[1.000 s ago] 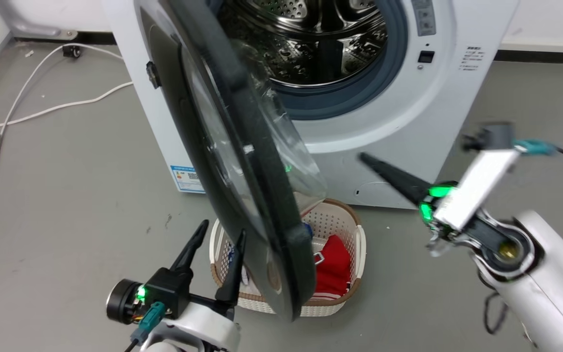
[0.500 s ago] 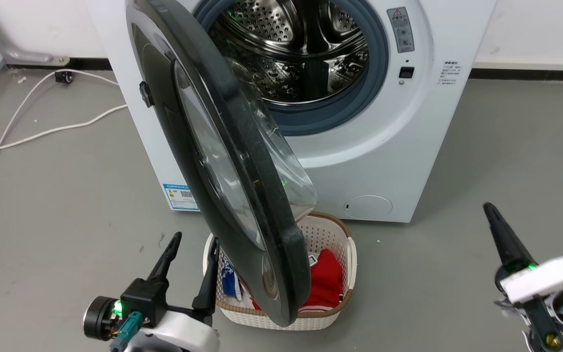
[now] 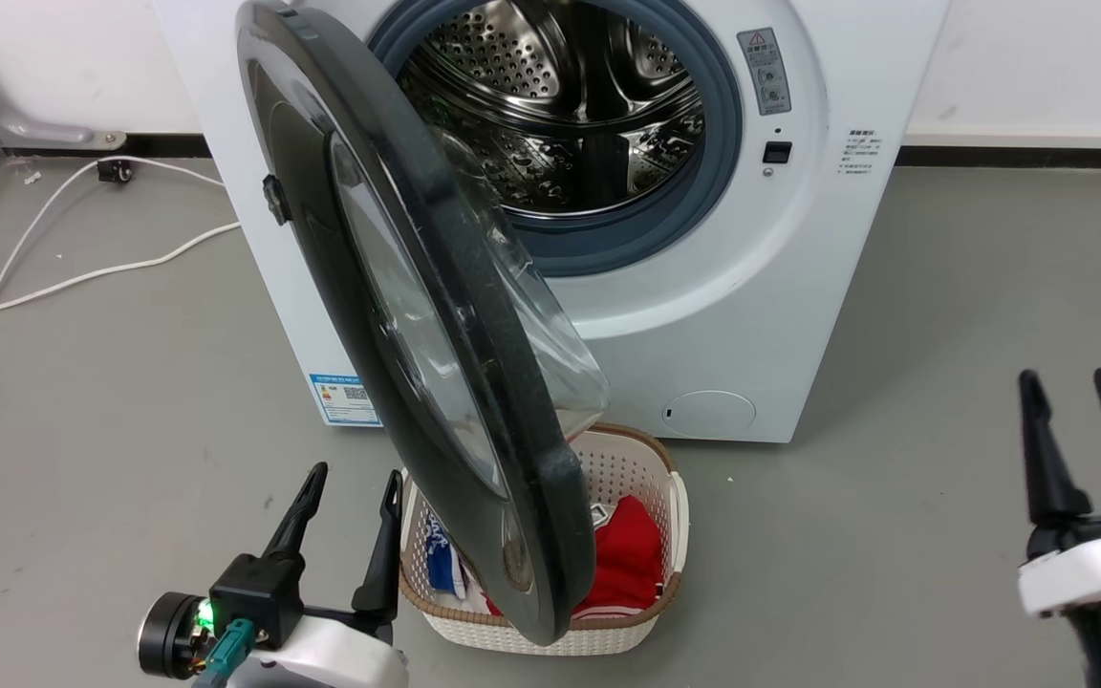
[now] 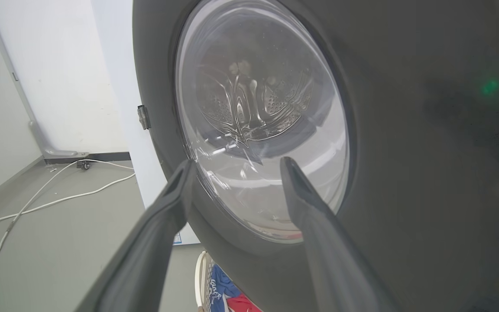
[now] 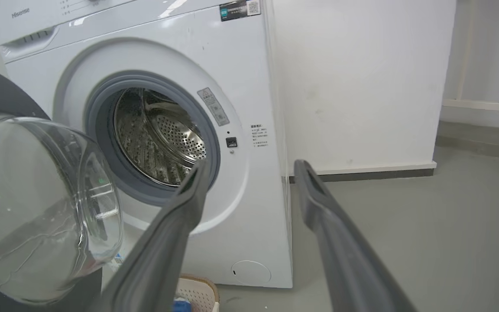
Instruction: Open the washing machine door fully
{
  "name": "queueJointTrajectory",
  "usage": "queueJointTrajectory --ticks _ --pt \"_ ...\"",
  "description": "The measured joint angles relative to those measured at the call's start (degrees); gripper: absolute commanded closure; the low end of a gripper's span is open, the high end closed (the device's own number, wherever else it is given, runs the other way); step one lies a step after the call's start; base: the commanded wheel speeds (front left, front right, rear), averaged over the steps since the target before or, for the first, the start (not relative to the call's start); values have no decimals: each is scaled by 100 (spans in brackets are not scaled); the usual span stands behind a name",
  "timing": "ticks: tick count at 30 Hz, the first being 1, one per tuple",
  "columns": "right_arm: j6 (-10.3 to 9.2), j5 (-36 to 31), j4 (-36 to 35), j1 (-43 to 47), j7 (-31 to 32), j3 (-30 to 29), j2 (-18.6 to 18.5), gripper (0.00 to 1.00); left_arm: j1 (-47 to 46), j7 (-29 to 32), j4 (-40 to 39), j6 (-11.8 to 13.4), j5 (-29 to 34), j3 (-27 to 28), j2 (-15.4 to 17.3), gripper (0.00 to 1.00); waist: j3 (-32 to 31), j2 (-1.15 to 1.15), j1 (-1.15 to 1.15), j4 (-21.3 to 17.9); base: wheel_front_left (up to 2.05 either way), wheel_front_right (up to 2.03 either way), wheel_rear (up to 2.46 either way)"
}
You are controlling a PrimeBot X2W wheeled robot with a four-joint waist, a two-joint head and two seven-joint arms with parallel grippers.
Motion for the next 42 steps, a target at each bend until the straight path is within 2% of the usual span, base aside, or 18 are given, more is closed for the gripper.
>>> queueJointTrajectory --ticks 3,5,9,14,28,29,30,31,32,33,42 --pt "0 -900 -695 321 365 -278 545 0 1 0 7 24 7 13 20 0 13 0 0 -8 0 0 0" --pt "1 -1260 -1001 569 581 -339 867 0 0 0 16 31 14 22 42 0 28 0 0 -18 0 0 0" --pt "0 -1722 -1284 1000 738 -304 1215 0 -1 0 46 38 41 22 76 0 46 0 0 -40 0 0 0" --pt "1 -1947 -1327 1313 810 -209 1376 0 -5 0 111 38 45 19 113 0 36 0 0 -71 0 0 0" --pt "1 -2079 -1365 1349 782 -81 1429 0 -29 1 268 74 -48 -2 168 0 56 0 0 -154 0 0 0" --pt "1 -2076 -1368 1348 782 -75 1429 0 -36 1 278 74 -56 -2 174 14 54 0 0 -155 0 0 0" --pt "1 -2069 -1372 1348 781 -71 1430 0 -41 1 281 74 -57 -2 178 51 54 0 0 -155 0 0 0" --pt "1 -2062 -1379 1348 779 -65 1430 0 -44 1 282 74 -63 -8 182 77 53 0 0 -156 0 0 0" --pt "1 -2062 -1385 1348 779 -60 1430 0 -48 2 282 76 -75 -9 187 97 53 0 0 -155 0 0 0" --pt "0 -2062 -1390 1348 778 -53 1430 0 -52 2 282 78 -86 -11 191 100 53 0 0 -155 0 0 0" --pt "1 -2139 -1419 1329 722 -47 1432 0 -260 116 80 130 -205 29 220 100 60 0 0 -161 0 0 0"
